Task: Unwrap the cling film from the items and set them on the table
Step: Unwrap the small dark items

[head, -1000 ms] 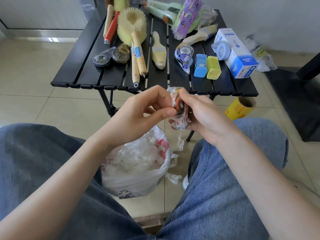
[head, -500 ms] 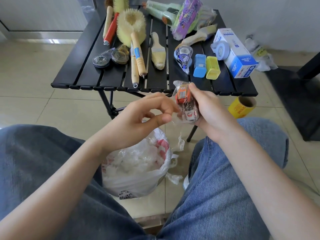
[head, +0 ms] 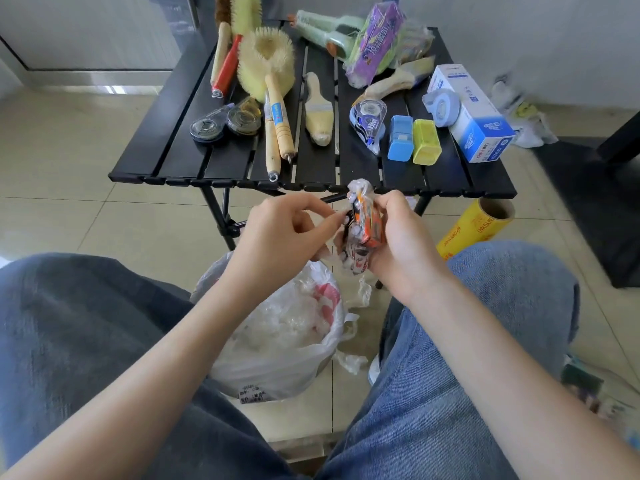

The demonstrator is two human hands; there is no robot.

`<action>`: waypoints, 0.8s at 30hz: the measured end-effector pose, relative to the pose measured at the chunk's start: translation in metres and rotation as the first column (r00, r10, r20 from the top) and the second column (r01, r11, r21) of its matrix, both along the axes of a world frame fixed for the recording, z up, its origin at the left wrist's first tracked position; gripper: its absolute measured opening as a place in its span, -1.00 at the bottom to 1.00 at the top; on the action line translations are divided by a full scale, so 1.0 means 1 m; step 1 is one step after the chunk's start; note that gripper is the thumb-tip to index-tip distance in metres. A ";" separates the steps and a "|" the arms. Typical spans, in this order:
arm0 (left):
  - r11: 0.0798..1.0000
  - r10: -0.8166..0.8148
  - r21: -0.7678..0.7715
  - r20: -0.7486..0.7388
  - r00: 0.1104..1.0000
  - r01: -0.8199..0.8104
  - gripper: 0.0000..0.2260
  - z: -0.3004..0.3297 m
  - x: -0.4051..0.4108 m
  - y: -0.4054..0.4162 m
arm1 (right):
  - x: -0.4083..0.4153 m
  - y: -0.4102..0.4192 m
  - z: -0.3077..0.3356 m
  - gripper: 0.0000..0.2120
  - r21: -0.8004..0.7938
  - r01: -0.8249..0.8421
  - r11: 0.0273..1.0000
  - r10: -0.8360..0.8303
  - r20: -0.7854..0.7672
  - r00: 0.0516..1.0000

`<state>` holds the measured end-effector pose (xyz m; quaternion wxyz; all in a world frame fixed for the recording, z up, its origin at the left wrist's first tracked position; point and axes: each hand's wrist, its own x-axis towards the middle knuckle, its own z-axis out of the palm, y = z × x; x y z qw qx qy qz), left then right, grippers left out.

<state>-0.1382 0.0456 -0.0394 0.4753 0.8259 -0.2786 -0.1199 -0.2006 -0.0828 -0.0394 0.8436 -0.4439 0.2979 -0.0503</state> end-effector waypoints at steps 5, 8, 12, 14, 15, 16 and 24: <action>0.995 0.100 -0.033 0.064 0.993 -0.098 -0.83 -0.005 -0.006 -0.004 | 0.003 0.010 -0.007 -0.44 -0.297 -0.157 0.942 0.133 -0.100 0.986; 0.973 0.191 -0.131 -0.013 0.981 -0.191 -0.84 -0.003 -0.006 -0.003 | 0.004 0.010 -0.007 -0.65 -0.359 -0.095 0.929 0.101 -0.002 0.995; 0.922 0.314 -0.220 -0.062 0.947 -0.320 -0.87 -0.003 0.002 0.000 | 0.002 0.006 -0.001 -0.88 -0.317 -0.084 0.945 0.124 0.110 0.986; 0.927 0.269 -0.222 -0.171 0.948 -0.303 -0.85 -0.003 0.003 0.000 | 0.001 0.005 0.001 -0.89 -0.304 -0.080 0.949 0.122 0.123 0.985; 0.933 0.222 -0.224 -0.255 0.941 -0.281 -0.84 -0.002 0.002 0.000 | 0.001 0.004 0.001 -0.89 -0.308 -0.073 0.949 0.116 0.124 0.985; 0.941 0.176 -0.222 -0.324 0.930 -0.255 -0.82 -0.001 0.002 -0.001 | 0.000 0.003 0.000 -0.89 -0.324 -0.065 0.944 0.112 0.126 0.986; 0.990 0.101 -0.083 -0.184 0.978 -0.118 -0.79 0.007 0.008 -0.008 | -0.003 0.007 -0.005 -0.82 -0.428 -0.134 0.894 0.201 0.117 0.973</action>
